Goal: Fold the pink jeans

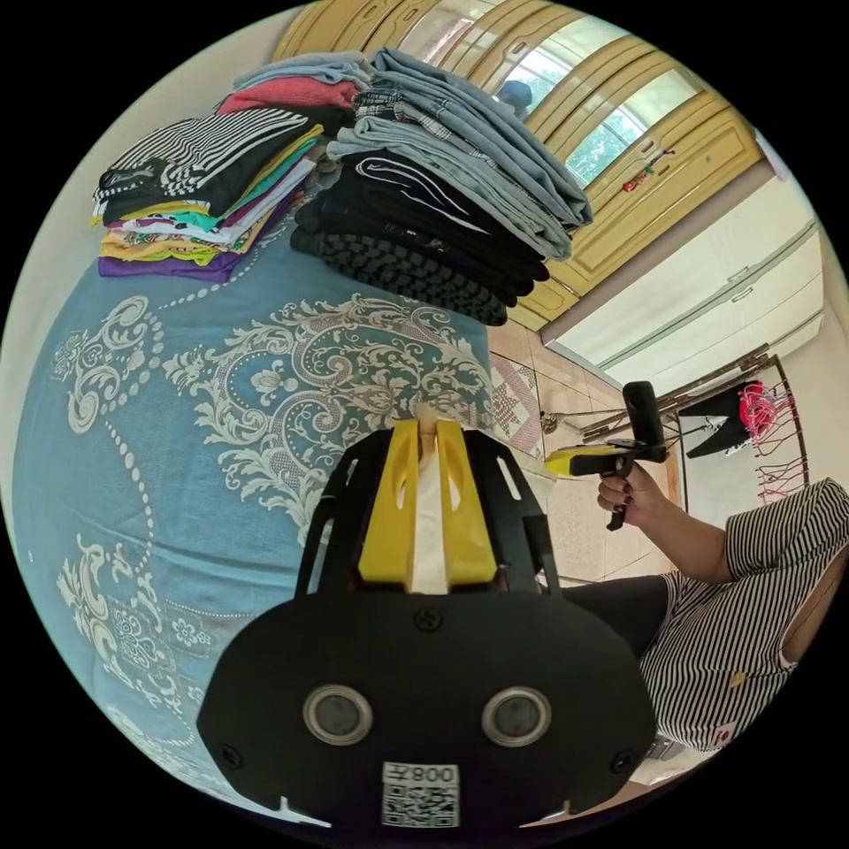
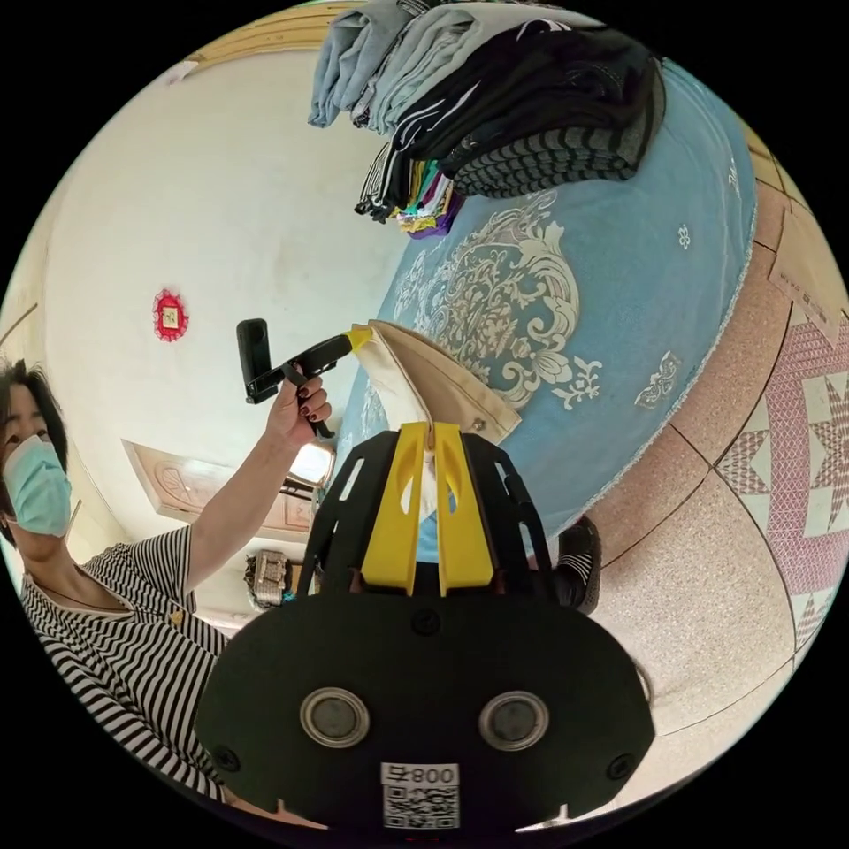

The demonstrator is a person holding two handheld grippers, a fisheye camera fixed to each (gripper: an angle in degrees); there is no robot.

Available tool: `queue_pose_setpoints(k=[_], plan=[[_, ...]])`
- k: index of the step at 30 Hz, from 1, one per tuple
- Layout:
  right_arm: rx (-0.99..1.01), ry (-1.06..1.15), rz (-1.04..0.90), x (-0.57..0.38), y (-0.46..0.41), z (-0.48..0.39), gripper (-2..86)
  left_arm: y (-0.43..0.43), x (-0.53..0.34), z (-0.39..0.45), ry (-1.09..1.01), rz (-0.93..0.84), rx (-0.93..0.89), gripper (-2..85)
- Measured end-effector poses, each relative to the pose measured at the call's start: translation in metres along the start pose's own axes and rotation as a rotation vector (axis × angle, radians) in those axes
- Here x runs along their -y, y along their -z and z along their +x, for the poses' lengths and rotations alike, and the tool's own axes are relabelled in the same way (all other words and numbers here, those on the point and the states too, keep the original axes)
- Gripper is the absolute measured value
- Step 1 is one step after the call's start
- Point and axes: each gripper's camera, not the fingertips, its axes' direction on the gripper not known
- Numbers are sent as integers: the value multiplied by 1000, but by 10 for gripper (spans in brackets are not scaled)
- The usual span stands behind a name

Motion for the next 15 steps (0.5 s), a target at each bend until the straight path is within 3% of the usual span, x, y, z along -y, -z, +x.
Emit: queue_pose_setpoints(k=[9, 15], plan=[[31, -169, 92, -22, 0, 58, 89, -22, -2, -9, 49, -39, -7, 30], [58, -164, 81, -16, -23, 72, 96, -20, -10, -18, 54, -47, -9, 28]])
